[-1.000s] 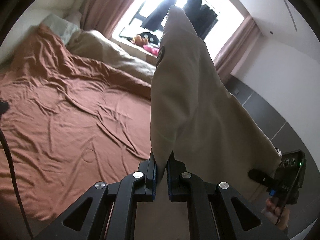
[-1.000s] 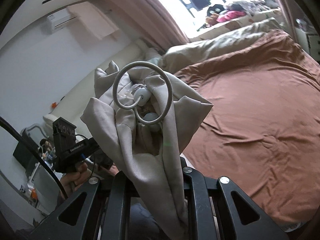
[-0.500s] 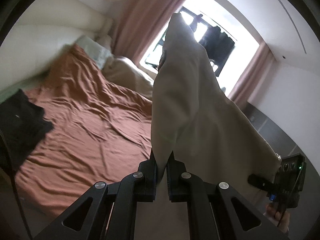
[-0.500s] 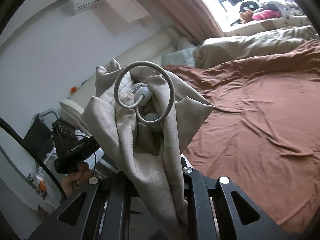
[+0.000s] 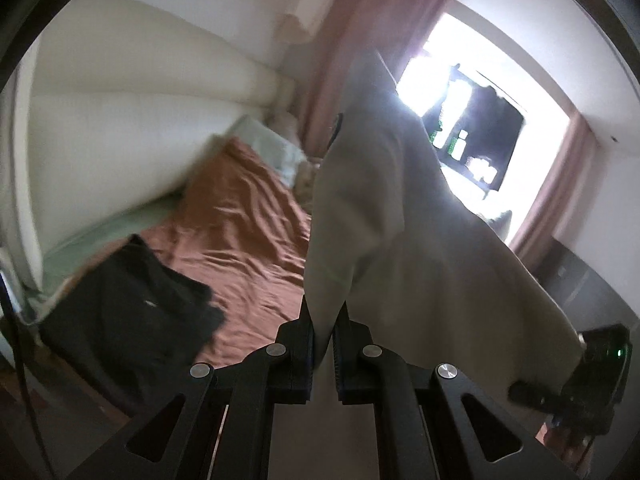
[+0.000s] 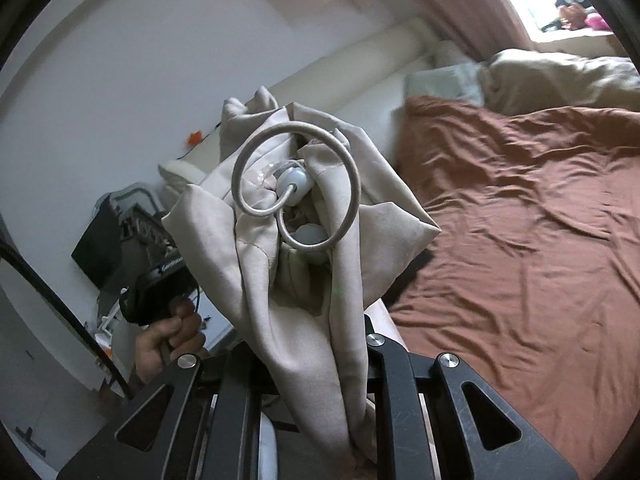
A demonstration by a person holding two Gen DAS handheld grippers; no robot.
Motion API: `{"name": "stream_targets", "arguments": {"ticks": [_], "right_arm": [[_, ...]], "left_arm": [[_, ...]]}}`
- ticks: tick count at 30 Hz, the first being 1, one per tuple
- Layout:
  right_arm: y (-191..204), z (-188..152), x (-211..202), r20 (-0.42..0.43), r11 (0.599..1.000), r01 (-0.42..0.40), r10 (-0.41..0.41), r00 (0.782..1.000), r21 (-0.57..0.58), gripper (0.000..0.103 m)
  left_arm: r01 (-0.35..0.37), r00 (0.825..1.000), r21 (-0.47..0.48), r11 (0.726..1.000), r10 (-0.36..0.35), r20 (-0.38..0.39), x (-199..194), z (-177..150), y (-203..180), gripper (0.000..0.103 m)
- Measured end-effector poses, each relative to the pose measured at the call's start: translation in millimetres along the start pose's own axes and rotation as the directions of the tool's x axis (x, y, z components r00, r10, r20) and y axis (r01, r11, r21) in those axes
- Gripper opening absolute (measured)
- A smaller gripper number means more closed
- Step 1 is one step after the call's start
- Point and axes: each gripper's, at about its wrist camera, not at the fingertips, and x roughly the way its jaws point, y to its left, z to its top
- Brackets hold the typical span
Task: Fold large clothes
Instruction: 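Lift the folded jacket off the bed with both tools and carry it toward the sofa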
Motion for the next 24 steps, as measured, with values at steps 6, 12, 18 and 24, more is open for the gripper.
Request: {"name": "stream_targets", "arguments": {"ticks": [6, 12, 18, 24], "right_arm": [[7.4, 24.3, 86.2, -0.055, 0.997, -0.075, 0.076, 0.996, 0.011, 0.011], [16.2, 29.6, 163.6, -0.1, 0.985, -0.167, 0.171, 0.98, 0.047, 0.011], [21.8, 28.4, 234.9, -0.155, 0.969, -0.231, 0.242, 0.958, 0.089, 0.011], [11.8, 28.7, 287.3, -0.207, 0.958, -0.249, 0.275, 0.939, 0.145, 0.011]], "left_arm": [[-0.14, 0.99, -0.001, 0.99, 0.14, 0.029, -13.2, 34.9, 61.0, 0.007], [-0.27, 0.962, -0.008, 0.963, 0.271, 0.038, -24.5, 67.7, 109.5, 0.007], [-0.367, 0.929, -0.017, 0.93, 0.367, 0.033, -15.7, 93.8, 148.7, 0.007], [-0.431, 0.902, -0.023, 0.902, 0.431, 0.004, 17.6, 100.0, 183.0, 0.007]]}}
